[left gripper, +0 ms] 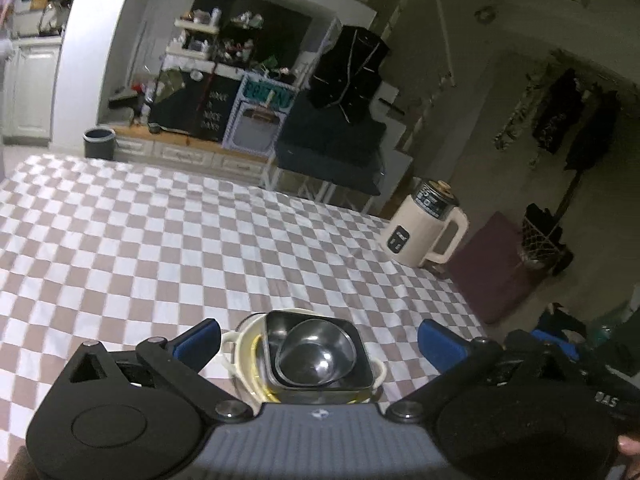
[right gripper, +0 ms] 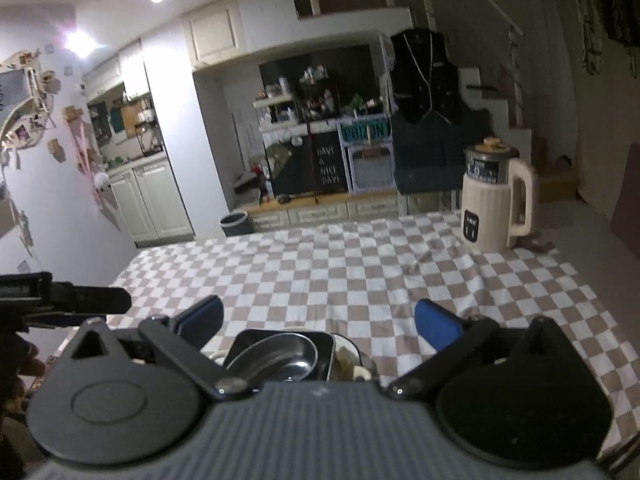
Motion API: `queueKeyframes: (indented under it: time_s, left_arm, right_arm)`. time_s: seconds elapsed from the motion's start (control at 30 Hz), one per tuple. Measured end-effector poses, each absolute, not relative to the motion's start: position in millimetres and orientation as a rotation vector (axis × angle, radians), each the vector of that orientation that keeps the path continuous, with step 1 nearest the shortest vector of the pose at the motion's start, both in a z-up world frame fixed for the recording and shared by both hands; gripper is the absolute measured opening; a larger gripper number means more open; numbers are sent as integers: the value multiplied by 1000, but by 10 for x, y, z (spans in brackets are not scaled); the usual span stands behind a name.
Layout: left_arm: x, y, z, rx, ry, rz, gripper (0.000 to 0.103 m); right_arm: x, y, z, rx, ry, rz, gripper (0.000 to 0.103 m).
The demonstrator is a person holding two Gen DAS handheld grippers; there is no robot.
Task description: Organize plates and bowls
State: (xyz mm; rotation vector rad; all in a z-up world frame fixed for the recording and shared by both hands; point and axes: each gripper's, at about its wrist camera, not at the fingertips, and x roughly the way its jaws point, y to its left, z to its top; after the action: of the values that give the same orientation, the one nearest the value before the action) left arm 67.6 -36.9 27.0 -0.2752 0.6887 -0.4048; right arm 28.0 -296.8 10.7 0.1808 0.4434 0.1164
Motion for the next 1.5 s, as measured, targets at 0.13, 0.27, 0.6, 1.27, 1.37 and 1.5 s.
queueKeyframes:
  time_s: [0.13, 0.27, 0.6, 1.27, 1.37, 1.5]
  left_arm:
    - [524, -389, 294, -211, 686, -291, 103]
    - [333, -386, 314, -132, 608, -261, 103]
    - [-62, -454, 120, 22, 548, -235, 103]
    - [-293, -545, -282, 89, 530, -202, 103]
    - [-307, -566, -309, 96, 527, -200, 103]
    - [-313, -586, -329, 103, 523, -197, 103]
  right_arm:
    - [159, -2945, 74, 194, 414, 123, 102]
    - [31, -2867, 6, 159, 393, 104, 102]
    - [-72, -2801, -188, 87, 376, 61, 102]
    - [-214, -2794, -459, 67, 423, 46, 102]
    - [-208, -2792, -488, 53, 420, 47, 102]
    - [-205, -2750, -514, 24, 420, 45, 102]
